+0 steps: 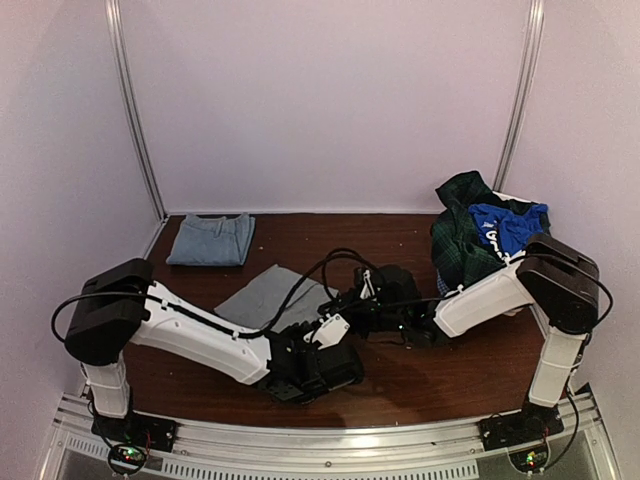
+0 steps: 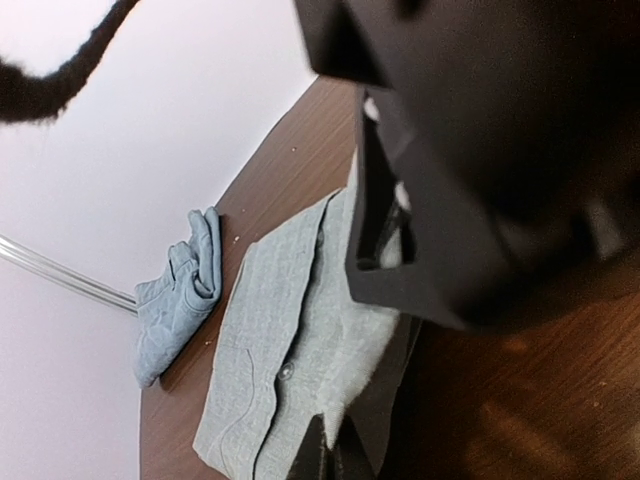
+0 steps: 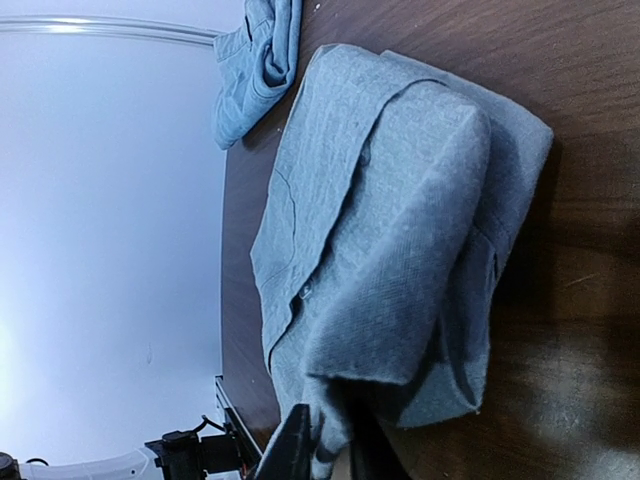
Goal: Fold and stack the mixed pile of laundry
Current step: Pass from the right arm to the left, then turn over the square-folded shirt at the center of the board.
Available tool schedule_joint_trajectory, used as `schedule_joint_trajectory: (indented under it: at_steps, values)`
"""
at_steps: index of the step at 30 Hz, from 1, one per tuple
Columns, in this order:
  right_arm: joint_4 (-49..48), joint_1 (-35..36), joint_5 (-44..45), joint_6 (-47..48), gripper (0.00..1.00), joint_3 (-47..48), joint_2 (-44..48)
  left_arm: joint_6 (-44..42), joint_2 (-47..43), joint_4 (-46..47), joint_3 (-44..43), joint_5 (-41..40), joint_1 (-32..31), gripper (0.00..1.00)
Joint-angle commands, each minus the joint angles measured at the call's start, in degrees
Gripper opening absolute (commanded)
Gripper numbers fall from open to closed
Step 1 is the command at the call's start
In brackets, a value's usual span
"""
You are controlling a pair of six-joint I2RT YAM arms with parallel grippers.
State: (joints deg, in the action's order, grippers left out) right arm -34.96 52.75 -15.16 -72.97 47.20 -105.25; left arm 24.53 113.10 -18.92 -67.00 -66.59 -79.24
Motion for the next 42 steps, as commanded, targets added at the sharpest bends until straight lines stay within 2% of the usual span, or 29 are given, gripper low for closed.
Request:
schedule_joint_trajectory:
  at_steps: [1,3,5,10,14,18,22,27,31,34,37,42]
  values:
    - [-4.6,0.3,-3.0,-0.2,0.21,0.2,0.0,-6.7,-2.9,2.4,4.5,3.0,1.9,0.0]
    - [-4.7,-1.2,-3.3,0.0,0.28,-0.1,0.7,-7.4,-3.7,2.6,5.0,3.5,1.9,0.0]
    - [-3.1,-3.5,-3.3,0.8,0.4,0.0,2.0,-8.3,-4.1,2.9,5.4,4.3,1.9,0.0]
    - [4.3,-7.5,-2.5,5.0,0.56,1.5,5.6,-10.3,-4.9,3.5,6.4,6.4,1.9,0.0]
    - [10.0,-11.0,-2.0,9.5,0.62,2.7,8.3,-11.4,-6.6,3.0,6.5,9.1,1.9,0.0]
    - [14.1,-13.6,-2.2,15.1,0.65,3.7,10.5,-13.3,-10.4,1.3,4.7,16.5,1.9,0.0]
    - [17.5,-15.6,-3.1,21.1,0.65,5.1,13.5,-14.2,-13.0,-4.2,-2.4,26.3,1.9,0.0]
    - [27.3,-17.4,1.6,31.2,0.66,8.4,20.3,-12.8,-13.0,-13.1,-15.1,37.0,2.0,0.0]
    - [36.6,-18.7,8.2,39.7,0.74,12.5,27.6,-9.3,-13.5,-18.0,-26.5,45.7,2.8,0.0]
    - [41.4,-19.8,13.0,45.0,0.81,14.8,33.0,-4.5,-16.2,-17.7,-29.8,52.0,6.2,0.0]
    - [43.8,-20.5,14.8,49.3,0.9,15.9,36.7,1.5,-21.4,-12.3,-25.2,59.3,12.5,0.0]
    - [46.5,-21.1,12.2,51.8,0.9,17.5,37.2,10.2,-29.7,4.1,-3.9,72.0,29.2,0.0]
